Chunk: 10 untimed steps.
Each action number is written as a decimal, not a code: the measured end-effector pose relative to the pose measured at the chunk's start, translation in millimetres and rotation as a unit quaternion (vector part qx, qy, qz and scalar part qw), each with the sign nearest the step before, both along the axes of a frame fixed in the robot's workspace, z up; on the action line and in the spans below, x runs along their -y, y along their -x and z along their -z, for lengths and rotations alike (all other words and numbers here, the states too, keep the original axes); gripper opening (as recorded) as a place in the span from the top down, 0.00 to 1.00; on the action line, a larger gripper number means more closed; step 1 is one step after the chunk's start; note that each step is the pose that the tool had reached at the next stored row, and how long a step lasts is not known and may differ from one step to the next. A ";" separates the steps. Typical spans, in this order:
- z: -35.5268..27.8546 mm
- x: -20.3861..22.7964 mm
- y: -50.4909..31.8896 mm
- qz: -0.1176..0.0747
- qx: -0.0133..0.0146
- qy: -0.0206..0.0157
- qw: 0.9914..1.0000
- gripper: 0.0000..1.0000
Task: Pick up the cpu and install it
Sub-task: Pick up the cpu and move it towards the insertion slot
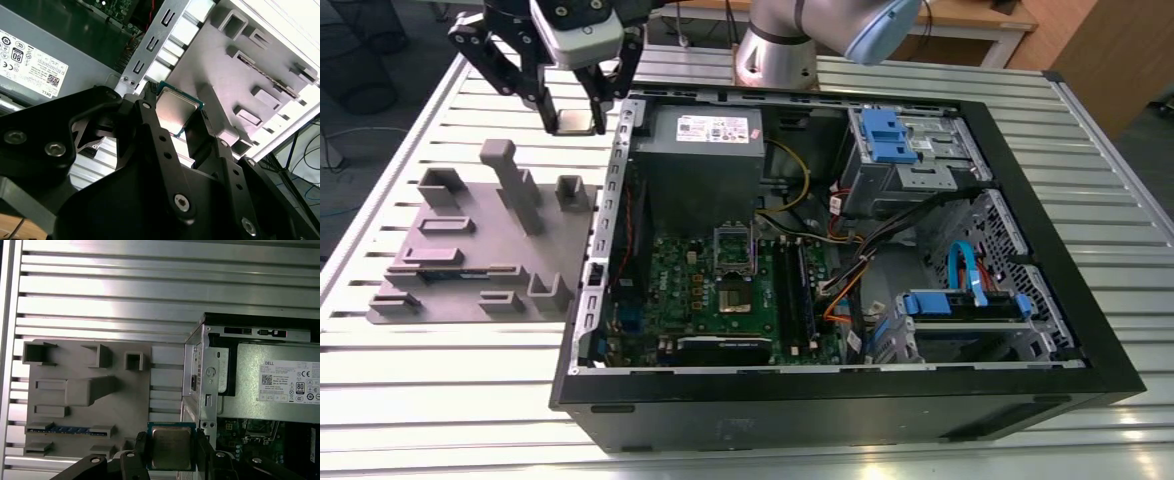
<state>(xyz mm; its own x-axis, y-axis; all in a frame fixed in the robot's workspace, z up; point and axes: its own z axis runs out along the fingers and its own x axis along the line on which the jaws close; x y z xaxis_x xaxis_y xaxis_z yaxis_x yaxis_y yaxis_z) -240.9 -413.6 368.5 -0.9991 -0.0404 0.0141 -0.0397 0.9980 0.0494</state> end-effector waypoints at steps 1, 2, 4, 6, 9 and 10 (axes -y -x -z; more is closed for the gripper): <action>0.0 0.0 -0.3 0.000 0.000 0.000 1.000 0.53; 0.0 0.0 -0.5 0.000 0.000 0.000 1.000 0.53; 0.0 0.0 -1.1 0.000 0.000 0.000 1.000 0.53; 0.0 0.0 -1.7 0.000 0.000 0.000 1.000 0.53; 0.0 0.0 -2.5 0.000 0.000 0.000 1.000 0.53; 0.0 0.0 -2.8 0.000 0.000 0.000 1.000 0.53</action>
<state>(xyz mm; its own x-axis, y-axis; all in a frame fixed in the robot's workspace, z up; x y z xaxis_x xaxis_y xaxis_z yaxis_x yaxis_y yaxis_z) -238.1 -413.6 368.5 -0.9991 -0.0404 0.0141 -0.0396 0.9980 0.0494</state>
